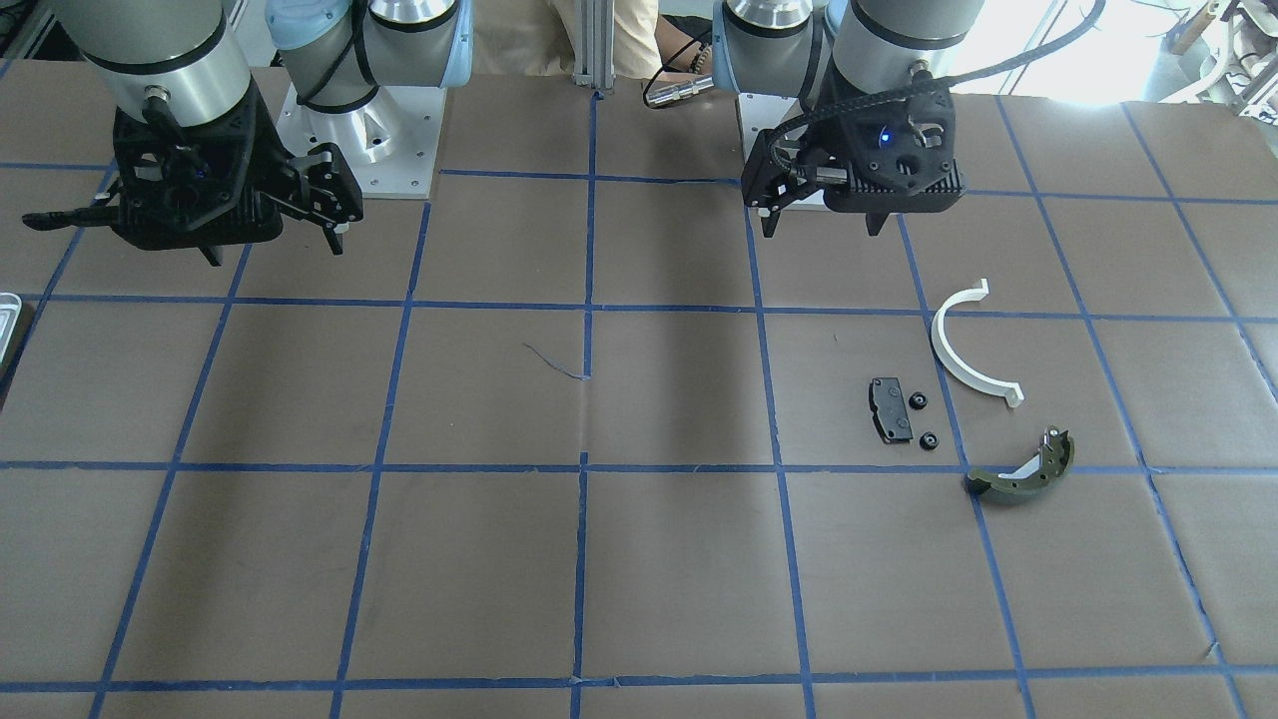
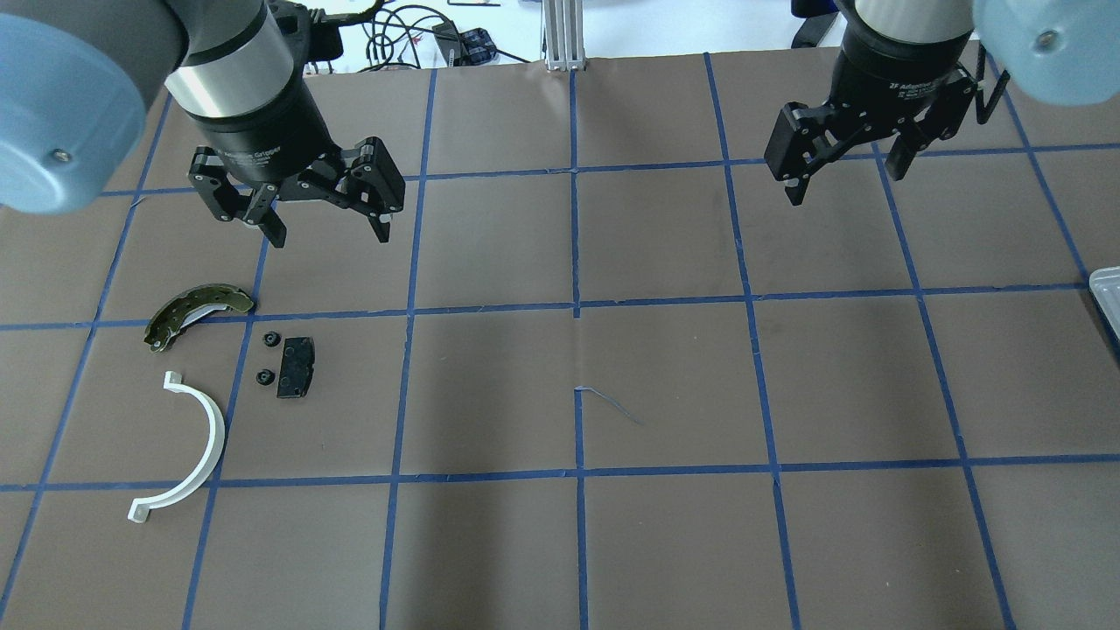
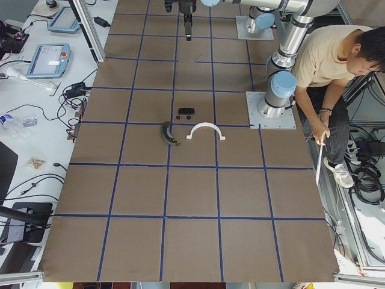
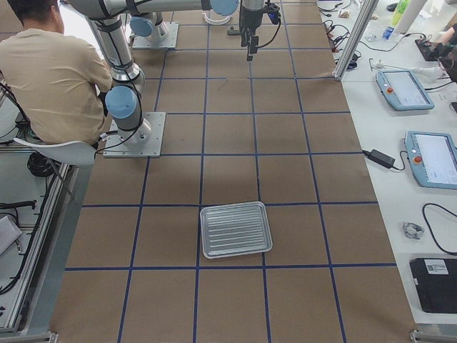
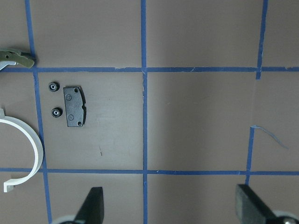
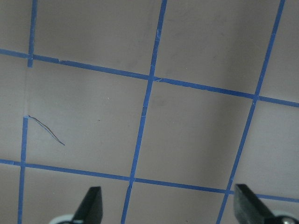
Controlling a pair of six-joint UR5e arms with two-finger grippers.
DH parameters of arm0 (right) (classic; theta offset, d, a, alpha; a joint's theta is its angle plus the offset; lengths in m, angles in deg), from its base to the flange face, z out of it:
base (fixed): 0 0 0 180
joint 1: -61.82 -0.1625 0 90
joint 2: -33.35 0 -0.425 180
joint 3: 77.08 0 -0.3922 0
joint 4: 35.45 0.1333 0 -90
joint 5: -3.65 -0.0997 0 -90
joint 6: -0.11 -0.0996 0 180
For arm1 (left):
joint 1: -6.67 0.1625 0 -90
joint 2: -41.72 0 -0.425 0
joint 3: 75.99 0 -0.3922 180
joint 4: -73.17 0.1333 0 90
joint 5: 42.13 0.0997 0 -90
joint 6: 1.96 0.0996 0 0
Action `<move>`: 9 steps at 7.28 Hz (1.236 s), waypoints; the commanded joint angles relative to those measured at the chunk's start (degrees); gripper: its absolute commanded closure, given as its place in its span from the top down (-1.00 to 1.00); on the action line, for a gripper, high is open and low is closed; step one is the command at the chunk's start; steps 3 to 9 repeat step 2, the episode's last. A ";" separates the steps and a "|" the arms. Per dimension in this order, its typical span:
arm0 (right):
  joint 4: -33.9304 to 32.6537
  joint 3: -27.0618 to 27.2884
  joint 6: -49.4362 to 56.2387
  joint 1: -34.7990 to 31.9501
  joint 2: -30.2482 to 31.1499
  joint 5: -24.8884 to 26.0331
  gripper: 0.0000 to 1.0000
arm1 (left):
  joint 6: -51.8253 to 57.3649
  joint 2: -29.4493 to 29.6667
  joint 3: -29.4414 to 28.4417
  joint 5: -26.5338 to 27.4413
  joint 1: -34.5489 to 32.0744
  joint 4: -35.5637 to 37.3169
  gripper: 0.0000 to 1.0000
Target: Place bearing gear from tray to pile
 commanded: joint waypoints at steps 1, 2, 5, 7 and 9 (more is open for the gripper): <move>-0.12 0.00 -0.16 0.00 -0.15 -0.08 1.00 | 0.72 0.07 0.28 0.06 0.41 0.20 1.00; 0.05 0.00 -0.08 0.00 -0.23 -0.69 1.00 | 0.81 0.07 0.28 0.06 0.49 0.20 1.00; 0.05 0.00 -0.08 0.00 -0.23 -0.69 1.00 | 0.81 0.07 0.28 0.06 0.49 0.20 1.00; 0.05 0.00 -0.08 0.00 -0.23 -0.69 1.00 | 0.81 0.07 0.28 0.06 0.49 0.20 1.00; 0.05 0.00 -0.08 0.00 -0.23 -0.69 1.00 | 0.81 0.07 0.28 0.06 0.49 0.20 1.00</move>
